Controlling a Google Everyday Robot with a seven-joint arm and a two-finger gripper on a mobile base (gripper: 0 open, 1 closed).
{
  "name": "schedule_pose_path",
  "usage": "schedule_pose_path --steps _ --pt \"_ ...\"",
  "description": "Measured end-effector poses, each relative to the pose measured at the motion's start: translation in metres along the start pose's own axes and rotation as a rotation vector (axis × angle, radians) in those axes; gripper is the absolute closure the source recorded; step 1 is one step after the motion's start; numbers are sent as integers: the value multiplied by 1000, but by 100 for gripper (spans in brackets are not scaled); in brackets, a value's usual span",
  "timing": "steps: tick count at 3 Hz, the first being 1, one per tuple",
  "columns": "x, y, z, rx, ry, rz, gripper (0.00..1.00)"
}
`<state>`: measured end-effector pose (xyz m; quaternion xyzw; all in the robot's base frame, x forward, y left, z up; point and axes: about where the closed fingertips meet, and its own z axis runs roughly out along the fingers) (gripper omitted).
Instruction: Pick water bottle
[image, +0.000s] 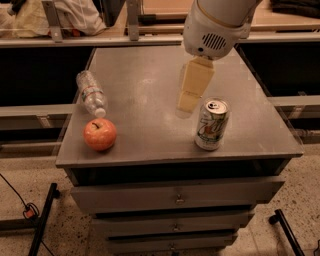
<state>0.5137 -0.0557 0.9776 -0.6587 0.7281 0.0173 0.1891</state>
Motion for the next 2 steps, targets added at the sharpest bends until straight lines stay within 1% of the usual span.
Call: schedule_pose_path --steps 1,2 --pt "0 0 0 0 0 0 0" --pt "-13 -12 15 6 -7 11 0"
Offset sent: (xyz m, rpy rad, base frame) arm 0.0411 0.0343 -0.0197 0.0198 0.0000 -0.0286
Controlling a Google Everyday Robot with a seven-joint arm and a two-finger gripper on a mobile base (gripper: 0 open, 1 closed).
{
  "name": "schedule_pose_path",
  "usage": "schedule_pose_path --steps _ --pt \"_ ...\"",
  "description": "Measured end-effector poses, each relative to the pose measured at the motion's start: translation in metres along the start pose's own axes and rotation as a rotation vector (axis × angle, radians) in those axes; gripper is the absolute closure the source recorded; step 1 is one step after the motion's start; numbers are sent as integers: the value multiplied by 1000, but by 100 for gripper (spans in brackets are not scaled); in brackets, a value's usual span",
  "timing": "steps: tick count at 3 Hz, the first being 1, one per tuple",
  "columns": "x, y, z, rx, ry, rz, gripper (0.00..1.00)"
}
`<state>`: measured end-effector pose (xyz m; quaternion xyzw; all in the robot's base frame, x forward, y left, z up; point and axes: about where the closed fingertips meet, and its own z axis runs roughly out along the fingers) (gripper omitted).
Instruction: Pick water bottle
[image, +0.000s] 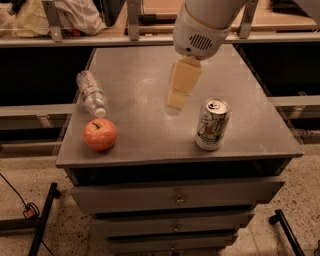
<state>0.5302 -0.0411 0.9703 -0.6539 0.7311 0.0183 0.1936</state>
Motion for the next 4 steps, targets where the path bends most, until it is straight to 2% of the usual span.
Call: schedule_pose_path --steps 2,3,4 --pt "-55 -47 60 -26 -74 80 0" --pt "-90 -54 79 -38 -126 143 0" --pt "-115 -55 90 -14 -119 229 0"
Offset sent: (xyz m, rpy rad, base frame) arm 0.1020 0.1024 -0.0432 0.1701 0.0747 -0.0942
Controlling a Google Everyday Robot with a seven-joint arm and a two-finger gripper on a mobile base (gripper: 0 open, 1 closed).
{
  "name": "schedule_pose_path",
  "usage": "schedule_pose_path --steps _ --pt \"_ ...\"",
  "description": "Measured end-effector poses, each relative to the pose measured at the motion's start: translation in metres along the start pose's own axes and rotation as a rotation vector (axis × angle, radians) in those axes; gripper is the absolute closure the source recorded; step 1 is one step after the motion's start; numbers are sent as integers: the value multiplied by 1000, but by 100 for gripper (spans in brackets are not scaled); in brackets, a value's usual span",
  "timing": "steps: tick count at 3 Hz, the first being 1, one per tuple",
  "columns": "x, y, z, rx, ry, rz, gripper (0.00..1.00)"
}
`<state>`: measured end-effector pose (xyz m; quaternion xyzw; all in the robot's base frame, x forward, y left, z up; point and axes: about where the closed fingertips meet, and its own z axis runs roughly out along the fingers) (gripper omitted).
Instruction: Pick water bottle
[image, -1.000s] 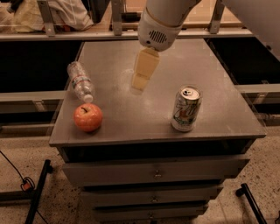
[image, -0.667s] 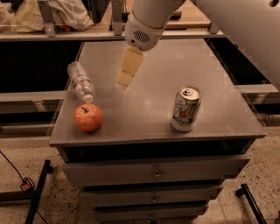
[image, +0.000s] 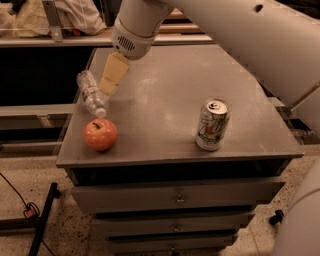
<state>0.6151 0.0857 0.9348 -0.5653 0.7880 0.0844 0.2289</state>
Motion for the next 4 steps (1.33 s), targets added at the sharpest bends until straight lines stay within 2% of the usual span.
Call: schedule_pose_path --steps 2,3,4 --pt "-29 2 39 20 26 174 0" --pt "-39 4 58 1 -15 200 0" --pt "-45 8 81 -9 -50 181 0"
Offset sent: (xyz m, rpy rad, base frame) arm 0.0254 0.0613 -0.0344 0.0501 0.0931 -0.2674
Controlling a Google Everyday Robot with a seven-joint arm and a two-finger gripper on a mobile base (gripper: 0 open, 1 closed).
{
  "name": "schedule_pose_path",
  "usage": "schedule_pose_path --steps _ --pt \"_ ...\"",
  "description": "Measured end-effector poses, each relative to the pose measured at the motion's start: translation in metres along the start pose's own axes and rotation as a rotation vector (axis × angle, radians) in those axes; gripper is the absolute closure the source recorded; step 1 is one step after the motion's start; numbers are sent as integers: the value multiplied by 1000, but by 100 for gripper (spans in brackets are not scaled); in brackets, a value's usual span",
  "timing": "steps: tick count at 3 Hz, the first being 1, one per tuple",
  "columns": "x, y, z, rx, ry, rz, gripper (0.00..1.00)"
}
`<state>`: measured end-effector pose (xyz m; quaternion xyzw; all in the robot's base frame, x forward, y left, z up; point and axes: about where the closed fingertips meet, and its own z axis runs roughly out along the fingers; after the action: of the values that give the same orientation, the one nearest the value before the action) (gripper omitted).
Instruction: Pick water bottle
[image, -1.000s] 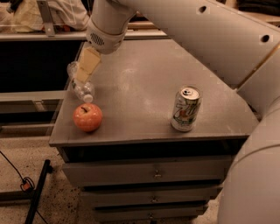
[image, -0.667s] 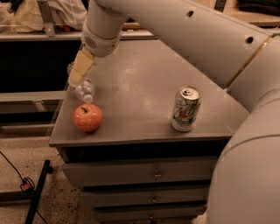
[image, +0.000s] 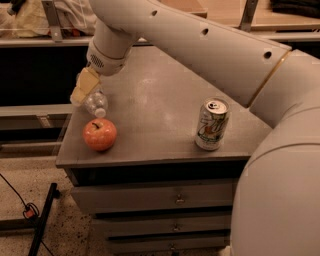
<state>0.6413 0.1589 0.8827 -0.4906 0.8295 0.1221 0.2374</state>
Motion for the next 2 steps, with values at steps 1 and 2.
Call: schedule_pose_path --steps 1,2 --pt "-5 4 17 -5 -23 -22 0" --pt "-3 7 34 -2 -15 -28 0"
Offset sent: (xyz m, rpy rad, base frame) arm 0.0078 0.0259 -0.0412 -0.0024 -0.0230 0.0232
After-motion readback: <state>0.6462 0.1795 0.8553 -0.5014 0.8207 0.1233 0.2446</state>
